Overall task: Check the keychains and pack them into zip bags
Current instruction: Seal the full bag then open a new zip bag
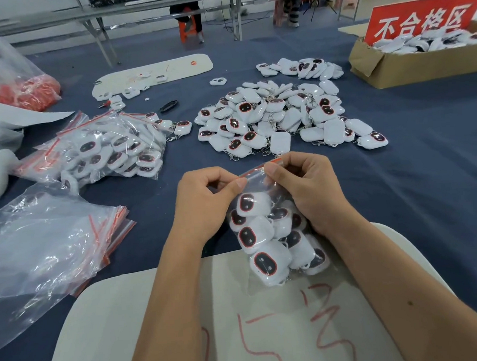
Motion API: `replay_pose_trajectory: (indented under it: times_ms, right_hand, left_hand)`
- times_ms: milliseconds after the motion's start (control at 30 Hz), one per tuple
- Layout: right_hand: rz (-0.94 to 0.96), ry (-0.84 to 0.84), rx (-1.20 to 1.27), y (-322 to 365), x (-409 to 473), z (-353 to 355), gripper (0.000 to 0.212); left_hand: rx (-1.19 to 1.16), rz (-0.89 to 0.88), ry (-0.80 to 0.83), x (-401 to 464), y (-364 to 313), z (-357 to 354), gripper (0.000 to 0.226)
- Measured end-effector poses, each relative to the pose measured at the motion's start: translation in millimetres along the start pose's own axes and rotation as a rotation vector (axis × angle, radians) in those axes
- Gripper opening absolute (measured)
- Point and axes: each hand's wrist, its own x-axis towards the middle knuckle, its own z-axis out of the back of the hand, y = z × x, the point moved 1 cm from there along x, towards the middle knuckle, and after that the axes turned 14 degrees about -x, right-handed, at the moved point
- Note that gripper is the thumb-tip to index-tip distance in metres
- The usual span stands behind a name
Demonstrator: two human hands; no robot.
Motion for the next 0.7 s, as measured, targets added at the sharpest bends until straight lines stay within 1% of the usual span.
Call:
replay_pose_trajectory:
  times_ms: [133, 267, 367, 433, 500, 600, 700]
  right_hand:
    - [0.017, -0.015, 0.025, 1, 0, 2, 0.024]
    - [0.066, 0.04, -0.031, 3, -2, 0, 0.018]
    - [0.089, 0.038, -0.087, 3, -3, -3, 0.015]
    - [0.101, 0.028, -0.128, 4, -2, -4, 0.023]
    - [0.116, -0.007, -0.18, 4, -2, -6, 0.026]
    - [0.114, -0.101, -0.201, 4, -3, -6, 0.026]
    - [0.053, -0.228, -0.147, 2, -1, 0, 0.027]
  left_hand:
    - [0.02, -0.008, -0.027, 1, 2, 0, 0.018]
    - [0.035, -0.021, 0.095, -2, 2, -5, 0.012]
    - [0.013, -0.037, 0.096, -2, 2, -10, 0.02]
    - [-0.002, -0.034, 0.065, -1, 2, -9, 0.025]
    - [-0.009, -0.031, 0.07, -1, 2, -8, 0.026]
    - [-0.058, -0.002, 0.083, -2, 3, -9, 0.018]
    - [-0.092, 0.049, 0.021, -2, 5, -7, 0.01]
